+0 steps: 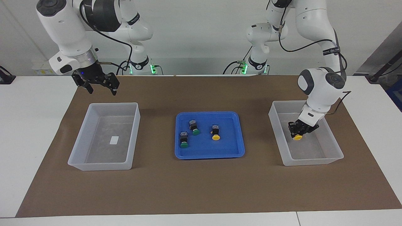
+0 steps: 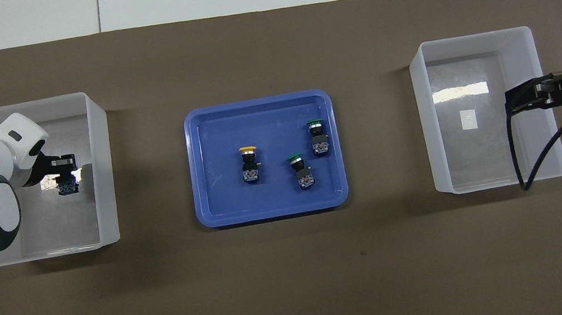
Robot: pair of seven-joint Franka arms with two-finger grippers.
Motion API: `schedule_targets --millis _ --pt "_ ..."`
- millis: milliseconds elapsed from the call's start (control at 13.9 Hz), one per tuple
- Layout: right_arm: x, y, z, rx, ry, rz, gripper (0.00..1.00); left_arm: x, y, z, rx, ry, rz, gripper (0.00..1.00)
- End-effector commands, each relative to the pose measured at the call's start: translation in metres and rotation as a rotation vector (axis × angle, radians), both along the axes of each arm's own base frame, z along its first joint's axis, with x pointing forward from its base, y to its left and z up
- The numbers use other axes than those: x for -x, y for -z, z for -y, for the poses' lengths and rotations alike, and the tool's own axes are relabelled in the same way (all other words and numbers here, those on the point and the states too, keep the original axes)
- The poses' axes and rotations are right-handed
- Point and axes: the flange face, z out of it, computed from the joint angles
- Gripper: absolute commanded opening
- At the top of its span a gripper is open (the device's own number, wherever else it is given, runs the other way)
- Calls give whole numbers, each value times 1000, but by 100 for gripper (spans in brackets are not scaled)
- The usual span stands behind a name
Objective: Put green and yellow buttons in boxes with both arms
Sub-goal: 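Lower the yellow button into the box and open the left gripper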
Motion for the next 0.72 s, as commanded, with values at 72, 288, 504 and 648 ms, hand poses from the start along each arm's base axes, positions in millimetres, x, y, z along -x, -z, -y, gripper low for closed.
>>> schedule_targets --millis 72,288,504,648 --pt "5 -3 1 -29 -21 -3 100 11 15 -2 0 11 10 28" --pt "5 -3 2 -29 -20 -8 100 6 11 -2 -5 39 11 62" --pt "7 -3 -19 -29 -60 -11 100 -18 -20 -3 -5 69 -16 68" --pt "6 -4 -21 -29 -64 -7 100 -38 -57 -1 0 74 -48 68"
